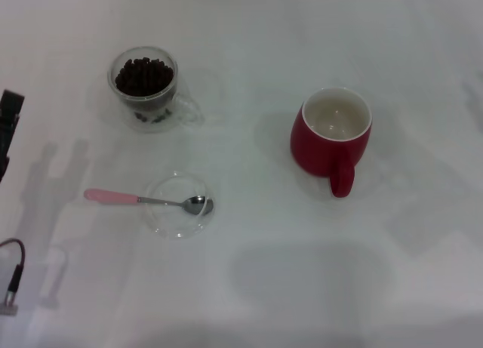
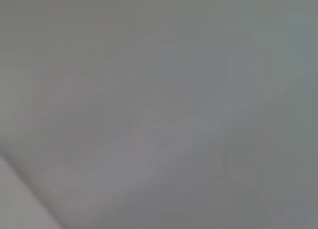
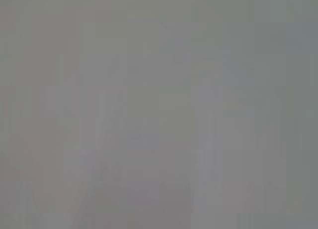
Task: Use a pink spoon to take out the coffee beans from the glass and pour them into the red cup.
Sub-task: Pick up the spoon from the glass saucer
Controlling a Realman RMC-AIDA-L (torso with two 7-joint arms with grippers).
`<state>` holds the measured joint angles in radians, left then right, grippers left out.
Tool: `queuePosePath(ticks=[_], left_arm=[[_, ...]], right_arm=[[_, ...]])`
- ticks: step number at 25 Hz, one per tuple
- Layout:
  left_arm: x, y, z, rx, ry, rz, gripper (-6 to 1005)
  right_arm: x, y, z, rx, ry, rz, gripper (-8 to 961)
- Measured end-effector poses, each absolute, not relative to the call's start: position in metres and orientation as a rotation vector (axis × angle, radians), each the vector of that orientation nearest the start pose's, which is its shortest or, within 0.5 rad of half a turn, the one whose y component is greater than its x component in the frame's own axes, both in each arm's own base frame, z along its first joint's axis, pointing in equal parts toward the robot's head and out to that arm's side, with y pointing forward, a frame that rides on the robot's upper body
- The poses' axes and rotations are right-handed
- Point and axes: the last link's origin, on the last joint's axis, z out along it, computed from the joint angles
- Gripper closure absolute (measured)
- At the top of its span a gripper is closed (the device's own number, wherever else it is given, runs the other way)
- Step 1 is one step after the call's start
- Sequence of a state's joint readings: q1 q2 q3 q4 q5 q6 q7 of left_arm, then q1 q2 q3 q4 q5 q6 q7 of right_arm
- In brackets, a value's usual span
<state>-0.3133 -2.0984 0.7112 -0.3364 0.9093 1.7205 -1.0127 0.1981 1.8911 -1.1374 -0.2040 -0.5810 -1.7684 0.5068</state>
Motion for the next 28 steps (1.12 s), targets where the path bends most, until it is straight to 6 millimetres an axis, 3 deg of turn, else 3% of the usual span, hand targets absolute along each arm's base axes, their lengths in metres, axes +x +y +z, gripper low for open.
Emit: queuePosePath(ticks=[11, 28], left_arm=[[-0.333, 0.198, -0.069, -1.265, -1.623, -1.474, 123], [-0.322, 0.195, -0.092, -1.323, -1.757, -1.425, 123]], right_arm=[[0.336, 0.266, 0.108, -1.711, 0.094, 1.020, 612], [0.342, 0.262, 0.108, -1.708, 0.115, 0.989, 612]])
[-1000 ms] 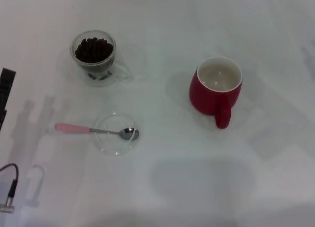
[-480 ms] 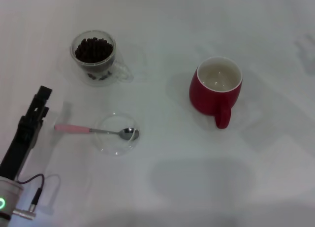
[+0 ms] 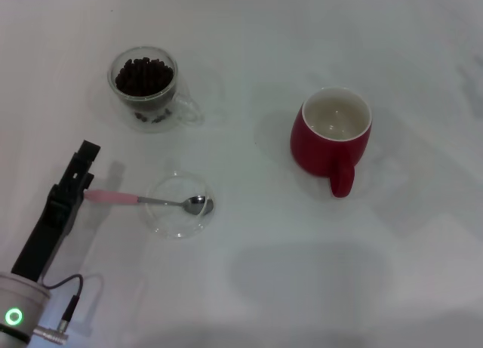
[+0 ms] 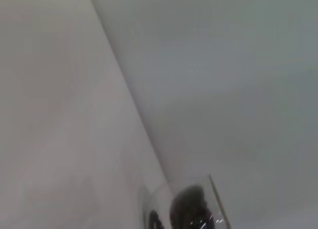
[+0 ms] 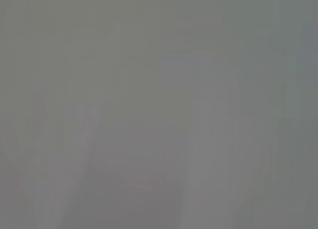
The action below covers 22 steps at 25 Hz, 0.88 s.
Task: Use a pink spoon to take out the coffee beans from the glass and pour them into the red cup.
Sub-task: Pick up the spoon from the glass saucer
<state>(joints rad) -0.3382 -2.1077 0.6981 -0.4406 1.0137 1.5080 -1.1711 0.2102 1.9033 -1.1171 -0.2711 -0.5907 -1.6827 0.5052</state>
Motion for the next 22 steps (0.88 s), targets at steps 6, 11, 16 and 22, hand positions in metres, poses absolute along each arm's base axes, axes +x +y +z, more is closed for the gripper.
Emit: queuePosePath(ticks=[6, 11, 16, 22], left_arm=[[-0.320, 0.192, -0.100, -1.331, -1.804, -1.389, 123], [-0.315, 0.193, -0.109, -1.358, -1.840, -1.362, 123], [-0.308, 0.191, -0.113, -1.398, -1.834, -1.362, 122], [-0.301, 0.186, -0.115, -1.426, -1.794, -1.382, 122]], right_arm=[[0.345, 0.257, 0.108, -1.718, 0.121, 0.974, 612], [0.348, 0.255, 0.109, -1.721, 0.124, 0.959, 612], [0.351, 0.251, 0.108, -1.717, 0.114, 0.933, 612], [0.354, 0.249, 0.108, -1.716, 0.125, 0.922, 611]])
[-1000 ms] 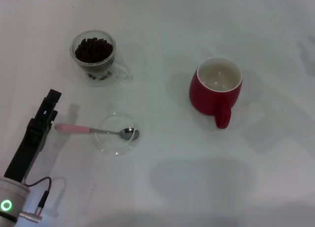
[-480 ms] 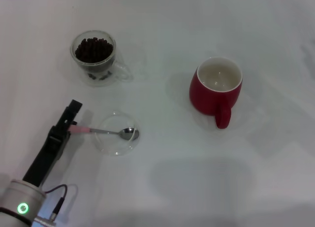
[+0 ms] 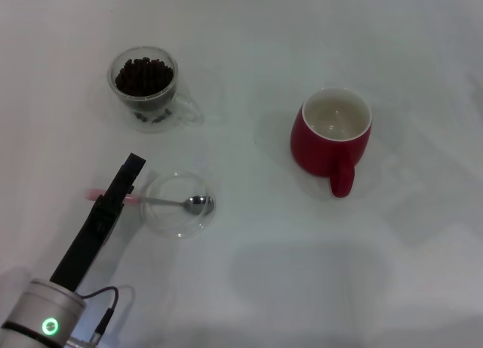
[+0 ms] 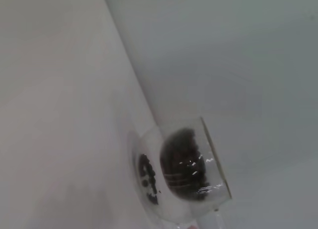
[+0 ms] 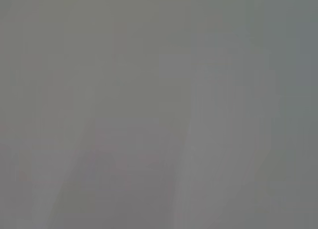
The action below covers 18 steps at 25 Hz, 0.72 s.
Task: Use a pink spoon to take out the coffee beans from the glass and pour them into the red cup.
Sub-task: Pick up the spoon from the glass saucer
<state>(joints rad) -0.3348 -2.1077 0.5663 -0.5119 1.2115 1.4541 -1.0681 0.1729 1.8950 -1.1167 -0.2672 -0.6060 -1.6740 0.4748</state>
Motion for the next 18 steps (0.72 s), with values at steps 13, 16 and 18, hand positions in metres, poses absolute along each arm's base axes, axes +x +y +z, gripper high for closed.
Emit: queuePosePath(ticks=[13, 16, 18], left_arm=[[-0.302, 0.175, -0.116, 1.870, 2.450, 1.867, 123], [-0.303, 0.172, -0.116, 1.861, 2.458, 1.866, 123], [-0.304, 0.171, -0.115, 1.866, 2.456, 1.873, 122]], right_arm=[[0.359, 0.240, 0.108, -1.710, 0.139, 0.904, 611], [0.361, 0.239, 0.107, -1.708, 0.139, 0.891, 611], [0.361, 0.237, 0.105, -1.705, 0.135, 0.881, 611]])
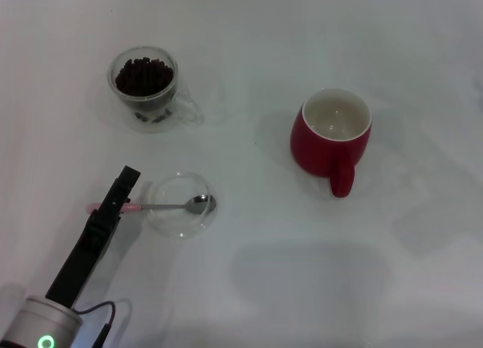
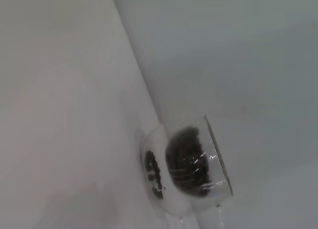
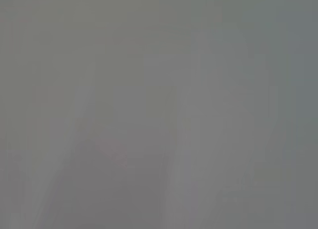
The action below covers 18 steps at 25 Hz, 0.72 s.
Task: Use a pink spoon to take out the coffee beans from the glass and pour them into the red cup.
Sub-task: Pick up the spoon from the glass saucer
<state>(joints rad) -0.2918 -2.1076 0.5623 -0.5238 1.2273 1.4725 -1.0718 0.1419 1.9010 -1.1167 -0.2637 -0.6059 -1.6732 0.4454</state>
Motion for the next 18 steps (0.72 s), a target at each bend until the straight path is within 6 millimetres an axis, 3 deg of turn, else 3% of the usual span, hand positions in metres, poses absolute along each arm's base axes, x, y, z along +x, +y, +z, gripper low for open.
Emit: queuePosePath(ticks=[17, 18], left_arm=[[-0.3048, 0.1719, -0.1131, 1.838, 2.461, 1.894, 233], [-0.3054, 0.1720, -0.1134, 1.829, 2.469, 1.890, 273]], right_arm=[[0.3618, 0.2330, 0.1004, -1.698, 0.134, 0.870, 610], [0.3618, 0.2330, 0.1000, -1.698, 0.136, 0.870, 610]])
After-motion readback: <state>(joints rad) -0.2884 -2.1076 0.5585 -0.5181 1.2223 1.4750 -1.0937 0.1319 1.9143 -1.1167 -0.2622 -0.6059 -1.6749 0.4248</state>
